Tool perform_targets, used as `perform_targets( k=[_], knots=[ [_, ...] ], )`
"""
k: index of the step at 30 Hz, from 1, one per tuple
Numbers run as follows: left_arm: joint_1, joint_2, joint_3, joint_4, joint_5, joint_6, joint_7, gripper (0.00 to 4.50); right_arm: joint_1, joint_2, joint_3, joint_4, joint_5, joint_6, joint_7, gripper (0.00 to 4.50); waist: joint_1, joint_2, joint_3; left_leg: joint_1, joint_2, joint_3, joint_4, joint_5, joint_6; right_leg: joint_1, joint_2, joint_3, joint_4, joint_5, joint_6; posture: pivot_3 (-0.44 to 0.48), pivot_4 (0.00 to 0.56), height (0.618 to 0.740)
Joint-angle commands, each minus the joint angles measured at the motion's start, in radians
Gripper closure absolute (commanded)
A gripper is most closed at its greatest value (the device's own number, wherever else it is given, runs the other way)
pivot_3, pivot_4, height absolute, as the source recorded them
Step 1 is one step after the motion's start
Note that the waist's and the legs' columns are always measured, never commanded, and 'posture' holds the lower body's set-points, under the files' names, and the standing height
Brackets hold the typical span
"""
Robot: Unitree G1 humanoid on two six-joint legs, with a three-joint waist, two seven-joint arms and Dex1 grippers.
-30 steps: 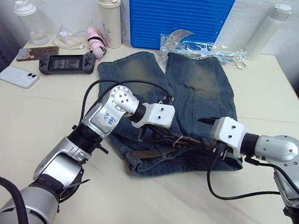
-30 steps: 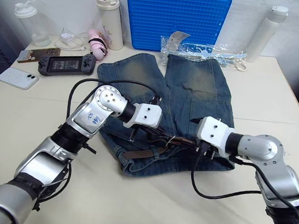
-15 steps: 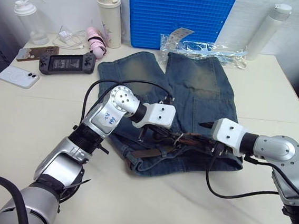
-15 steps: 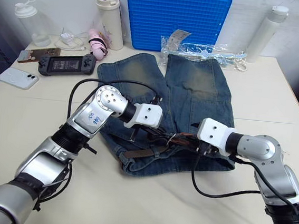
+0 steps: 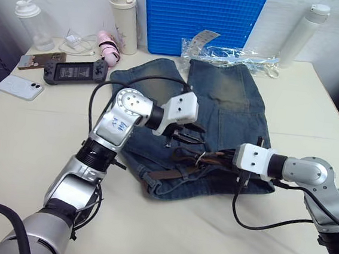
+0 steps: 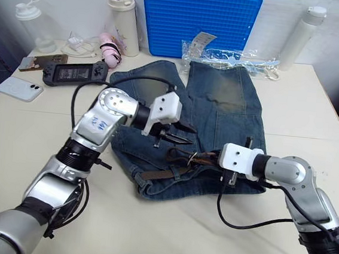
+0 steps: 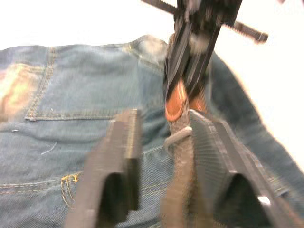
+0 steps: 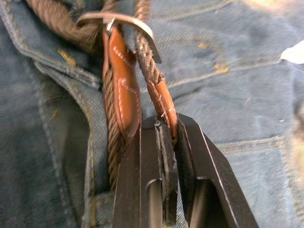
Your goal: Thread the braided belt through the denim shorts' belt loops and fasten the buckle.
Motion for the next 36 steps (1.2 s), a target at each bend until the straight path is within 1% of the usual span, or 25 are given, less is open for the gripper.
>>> perform_targets(
  k=[1, 3, 5, 6, 9, 10, 11, 14, 19, 24, 26, 29, 32, 36],
  knots=[
    [0.063, 0.097, 0.050, -0.126, -0.113, 0.158, -0.058, 1.75, 0.001, -0.018, -0.024, -0.010, 0.000, -0.040, 0.003, 4.50, -0.005, 0.000, 0.000, 0.001, 0.000, 0.001, -0.001, 0.000, 0.000, 0.000, 0.000, 0.001, 0.000, 0.000, 0.000, 0.000, 0.150, 0.693],
    [0.096, 0.128, 0.075, -0.163, -0.147, 0.217, -0.046, 1.75, 0.004, -0.019, -0.027, -0.014, 0.003, -0.044, 0.002, 4.50, -0.002, 0.000, 0.000, 0.002, 0.001, 0.001, -0.001, 0.000, 0.000, 0.001, 0.000, 0.001, 0.000, 0.000, 0.000, 0.000, 0.150, 0.693],
    [0.134, 0.160, 0.102, -0.206, -0.191, 0.296, -0.038, 2.32, 0.006, -0.020, -0.032, -0.018, 0.006, -0.050, 0.001, 4.50, 0.003, 0.000, 0.000, 0.002, 0.000, 0.001, 0.000, 0.000, 0.000, 0.001, 0.000, 0.001, 0.000, 0.000, 0.000, 0.000, 0.150, 0.693],
    [0.156, 0.184, 0.100, -0.233, -0.203, 0.317, -0.040, 2.69, 0.008, -0.021, -0.034, -0.019, 0.008, -0.052, 0.001, 4.50, 0.004, 0.000, 0.000, 0.001, 0.000, 0.000, 0.000, 0.000, 0.000, 0.001, 0.000, 0.001, 0.000, 0.000, 0.000, 0.000, 0.150, 0.693],
    [0.223, 0.249, 0.066, -0.312, -0.220, 0.345, -0.046, 3.74, 0.014, -0.024, -0.038, -0.027, 0.010, -0.056, 0.002, 4.50, 0.002, 0.000, 0.000, 0.001, 0.000, -0.001, 0.000, 0.000, 0.000, 0.002, 0.000, 0.001, -0.001, 0.000, 0.000, 0.000, 0.150, 0.693],
    [0.257, 0.277, 0.039, -0.347, -0.217, 0.348, -0.052, 4.20, 0.016, -0.025, -0.039, -0.030, 0.009, -0.059, 0.002, 4.50, 0.002, 0.000, 0.000, 0.001, 0.000, -0.001, 0.000, 0.000, 0.000, 0.002, 0.000, 0.001, -0.001, 0.000, 0.000, 0.000, 0.150, 0.693],
    [0.280, 0.296, 0.021, -0.371, -0.216, 0.349, -0.054, 4.46, 0.018, -0.025, -0.040, -0.031, 0.009, -0.062, 0.003, 4.50, 0.001, 0.000, 0.000, 0.001, 0.000, -0.001, 0.000, 0.000, 0.000, 0.002, 0.000, 0.001, -0.001, 0.000, 0.000, 0.000, 0.150, 0.693],
    [0.310, 0.331, -0.052, -0.406, -0.177, 0.366, -0.019, 4.46, 0.019, -0.028, -0.044, -0.032, 0.008, -0.071, 0.005, 4.50, 0.004, 0.001, 0.001, 0.002, 0.000, -0.001, 0.000, -0.001, -0.001, 0.002, 0.000, 0.002, -0.001, 0.000, -0.001, 0.000, 0.150, 0.693],
    [0.322, 0.327, -0.104, -0.452, -0.205, 0.430, 0.019, 4.46, 0.017, -0.036, -0.048, -0.034, 0.008, -0.082, 0.009, 4.50, 0.003, 0.001, 0.000, 0.002, 0.000, 0.000, 0.000, -0.001, -0.001, 0.002, 0.000, 0.002, -0.001, 0.000, -0.001, 0.000, 0.150, 0.693],
    [0.362, 0.376, -0.163, -0.463, -0.154, 0.411, 0.048, 4.46, 0.034, -0.056, -0.061, -0.037, 0.001, -0.117, 0.010, 4.50, 0.002, 0.001, 0.001, 0.002, 0.001, 0.000, 0.000, -0.001, -0.001, 0.002, 0.000, 0.002, -0.001, 0.000, -0.001, 0.000, 0.150, 0.693],
    [0.376, 0.392, -0.178, -0.470, -0.149, 0.411, 0.047, 4.46, 0.043, -0.071, -0.064, -0.029, -0.015, -0.162, 0.011, 4.50, 0.002, 0.001, 0.001, 0.002, 0.001, 0.000, 0.000, -0.001, -0.001, 0.002, 0.000, 0.002, -0.001, 0.000, -0.001, 0.000, 0.150, 0.693],
    [0.407, 0.439, -0.216, -0.488, -0.135, 0.420, 0.035, 4.46, 0.073, -0.107, -0.096, 0.002, -0.043, -0.282, 0.003, 4.50, 0.002, 0.001, 0.001, 0.002, 0.001, 0.000, 0.000, -0.001, -0.001, 0.002, 0.000, 0.002, -0.001, 0.000, -0.001, 0.000, 0.150, 0.693],
    [0.428, 0.496, -0.250, -0.487, -0.088, 0.391, 0.032, 4.46, 0.112, -0.158, -0.160, 0.095, -0.076, -0.444, -0.026, 4.50, 0.002, 0.001, 0.001, 0.002, 0.001, 0.000, 0.000, -0.001, -0.001, 0.002, 0.000, 0.002, -0.001, 0.000, -0.001, 0.000, 0.150, 0.693],
    [0.418, 0.557, -0.269, -0.440, -0.037, 0.344, 0.017, 4.46, 0.143, -0.203, -0.212, 0.215, -0.121, -0.617, -0.081, 4.50, 0.002, 0.001, 0.001, 0.002, 0.001, 0.000, -0.001, -0.001, -0.001, 0.002, 0.000, 0.002, -0.002, 0.000, -0.001, 0.000, 0.150, 0.693]
  ],
)
